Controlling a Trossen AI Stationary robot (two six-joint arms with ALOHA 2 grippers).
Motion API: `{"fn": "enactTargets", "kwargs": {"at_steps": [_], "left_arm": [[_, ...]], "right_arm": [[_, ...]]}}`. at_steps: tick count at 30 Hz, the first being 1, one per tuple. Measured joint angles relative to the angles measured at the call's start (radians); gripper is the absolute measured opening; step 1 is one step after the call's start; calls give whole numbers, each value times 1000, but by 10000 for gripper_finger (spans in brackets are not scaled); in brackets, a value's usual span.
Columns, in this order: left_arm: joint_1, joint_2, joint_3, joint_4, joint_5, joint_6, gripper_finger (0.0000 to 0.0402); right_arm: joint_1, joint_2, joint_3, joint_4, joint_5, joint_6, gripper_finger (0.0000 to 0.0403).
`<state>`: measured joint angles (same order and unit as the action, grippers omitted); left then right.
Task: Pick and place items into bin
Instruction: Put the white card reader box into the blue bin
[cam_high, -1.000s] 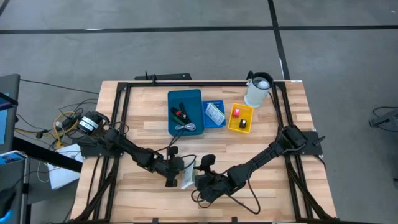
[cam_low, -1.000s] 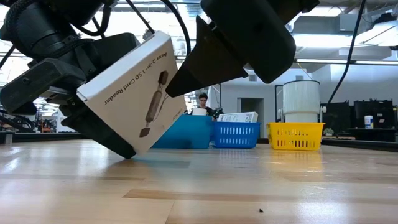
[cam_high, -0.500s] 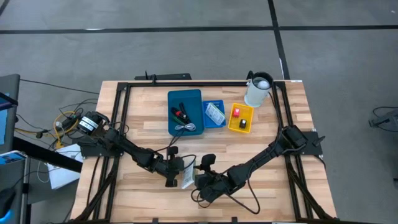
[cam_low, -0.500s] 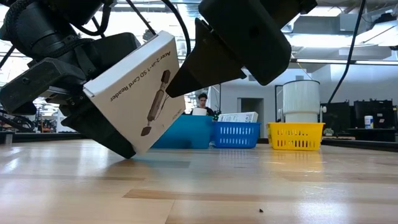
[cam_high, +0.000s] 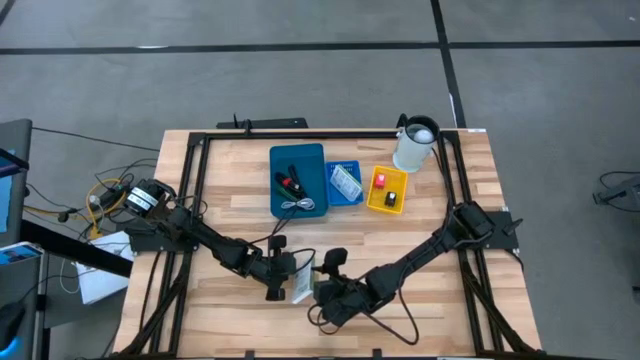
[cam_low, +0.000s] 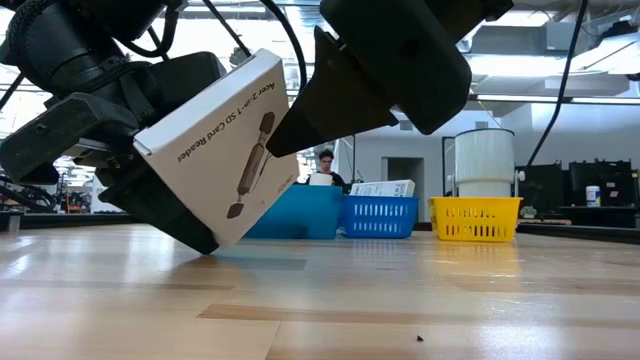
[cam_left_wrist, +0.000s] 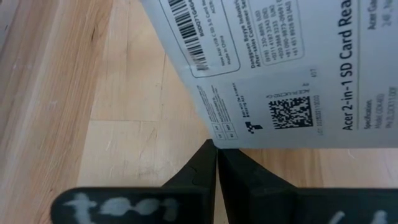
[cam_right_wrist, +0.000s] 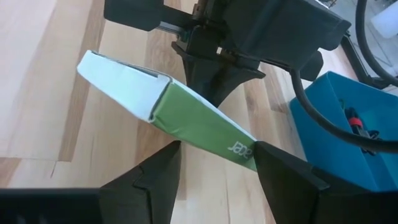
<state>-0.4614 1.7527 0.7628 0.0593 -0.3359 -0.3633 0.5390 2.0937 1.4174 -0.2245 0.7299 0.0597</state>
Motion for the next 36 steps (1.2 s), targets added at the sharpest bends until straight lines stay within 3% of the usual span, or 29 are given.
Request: {"fn": "enactTargets", "kwargs": {"at_steps": [36], "left_arm": [[0,0,-1,2,10,0,0]], "right_arm": [[26,-1,0,-55,6,74,191]]}}
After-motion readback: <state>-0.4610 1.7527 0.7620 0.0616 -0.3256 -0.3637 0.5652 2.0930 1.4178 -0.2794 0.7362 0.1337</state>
